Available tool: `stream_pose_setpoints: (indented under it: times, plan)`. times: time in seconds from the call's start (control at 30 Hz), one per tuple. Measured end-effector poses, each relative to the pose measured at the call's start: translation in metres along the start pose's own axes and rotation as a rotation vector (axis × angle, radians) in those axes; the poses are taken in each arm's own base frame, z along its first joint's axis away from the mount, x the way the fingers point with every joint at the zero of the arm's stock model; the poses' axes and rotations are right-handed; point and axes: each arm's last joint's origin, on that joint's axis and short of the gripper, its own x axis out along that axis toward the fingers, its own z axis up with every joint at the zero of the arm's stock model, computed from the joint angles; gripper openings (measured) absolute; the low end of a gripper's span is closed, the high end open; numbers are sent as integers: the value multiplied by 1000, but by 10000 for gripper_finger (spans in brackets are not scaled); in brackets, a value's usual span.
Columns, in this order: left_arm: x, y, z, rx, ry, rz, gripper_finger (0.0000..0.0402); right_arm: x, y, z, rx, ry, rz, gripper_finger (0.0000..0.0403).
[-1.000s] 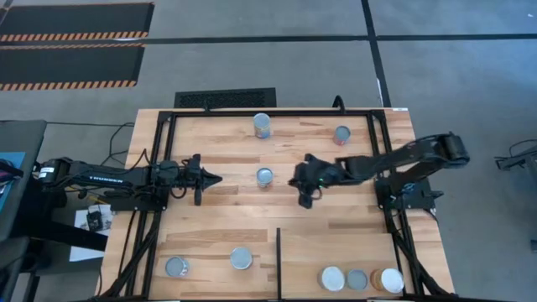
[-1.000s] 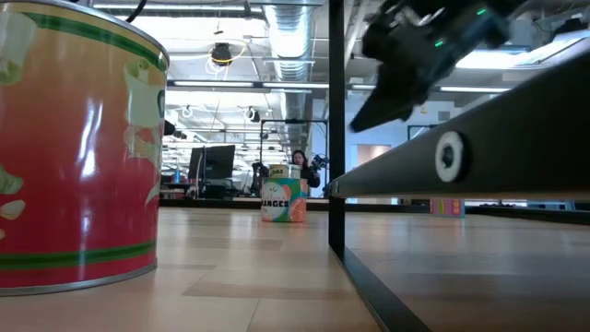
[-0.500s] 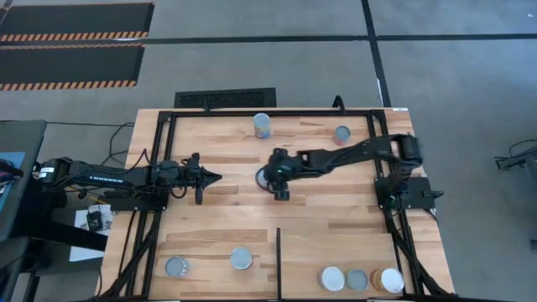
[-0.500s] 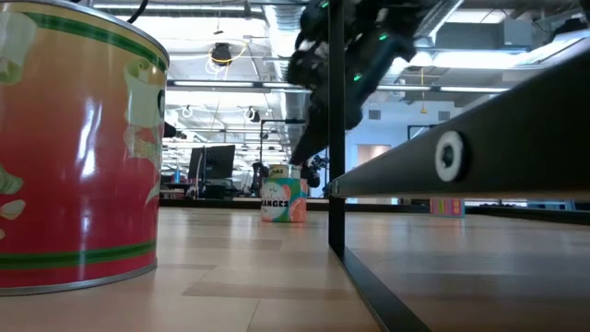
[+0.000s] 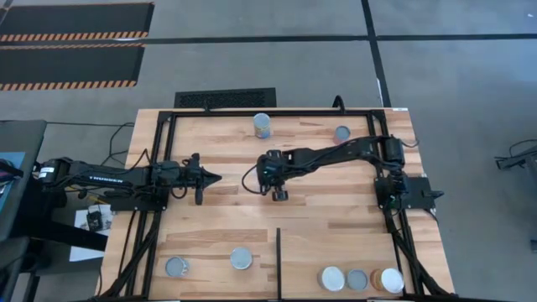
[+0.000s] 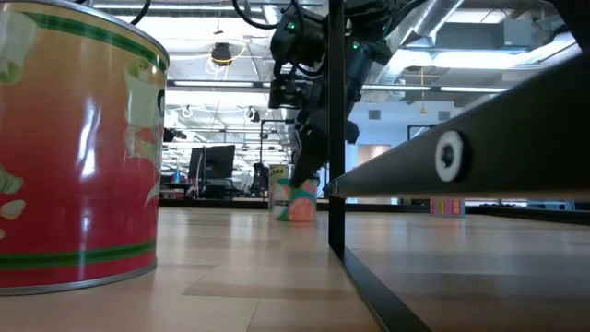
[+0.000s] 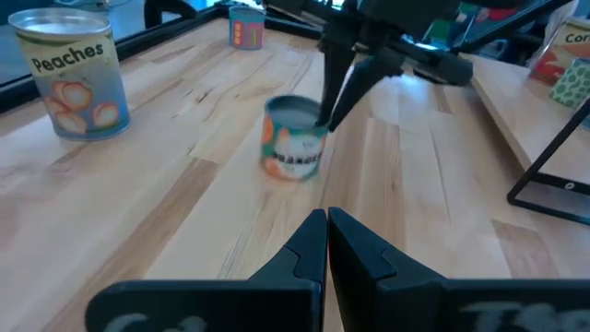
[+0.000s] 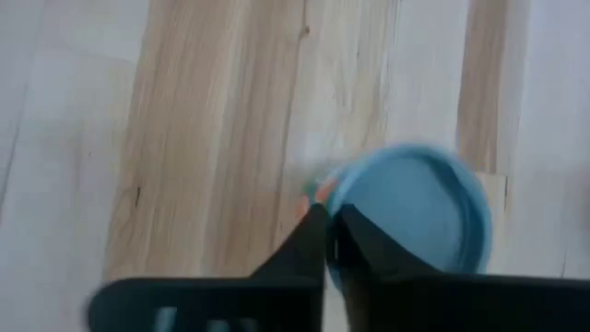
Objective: Pick and place cans onto a shelf
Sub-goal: Put the canned oranges on the shelf
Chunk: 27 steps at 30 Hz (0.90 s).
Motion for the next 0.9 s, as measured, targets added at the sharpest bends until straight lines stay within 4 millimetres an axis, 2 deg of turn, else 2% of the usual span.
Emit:
stream_pose_setpoints:
  times: [0.07,0.13,0.3,0.53,0.7,0.9]
  plan:
    - [0,0,0,5,4,1,0,-9,3,-3,13,24,21,12]
    - [0,0,0,5,4,1,0,-22,8,-4,40,37,36,18]
    - [0,0,0,6,4,1,0,-73,37,-6,129,64,66,13]
    - [0,0,-1,7,5,8,0,-133,106,-10,316,15,149,10]
    - [0,1,0,7,2,17,0,-153,160,-16,492,39,208,10]
    - [0,1,-1,12,4,20,0,-168,213,-8,622,45,231,10]
